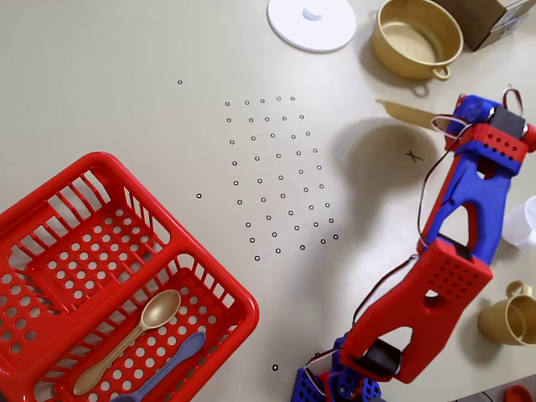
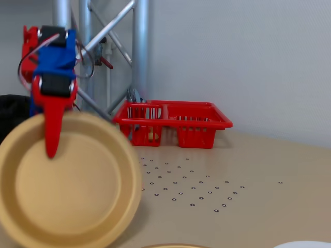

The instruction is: Grasp the plate, place it on the cross drawn on the table.

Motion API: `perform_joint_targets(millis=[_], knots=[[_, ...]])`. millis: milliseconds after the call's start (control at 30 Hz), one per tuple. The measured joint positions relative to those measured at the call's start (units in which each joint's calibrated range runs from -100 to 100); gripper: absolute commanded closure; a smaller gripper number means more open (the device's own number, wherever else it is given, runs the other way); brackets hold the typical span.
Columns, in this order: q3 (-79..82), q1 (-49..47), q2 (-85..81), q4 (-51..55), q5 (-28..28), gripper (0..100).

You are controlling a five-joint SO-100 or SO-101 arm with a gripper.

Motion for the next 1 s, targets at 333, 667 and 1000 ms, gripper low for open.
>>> perform_joint_targets(millis=[333, 667, 1000], knots=[[-2.17, 1.55, 3.84, -0.08, 2.44, 100], [7.05, 3.64, 4.74, -8.09, 6.4, 95], [52.44, 3.28, -11.93, -36.22, 9.77, 87]])
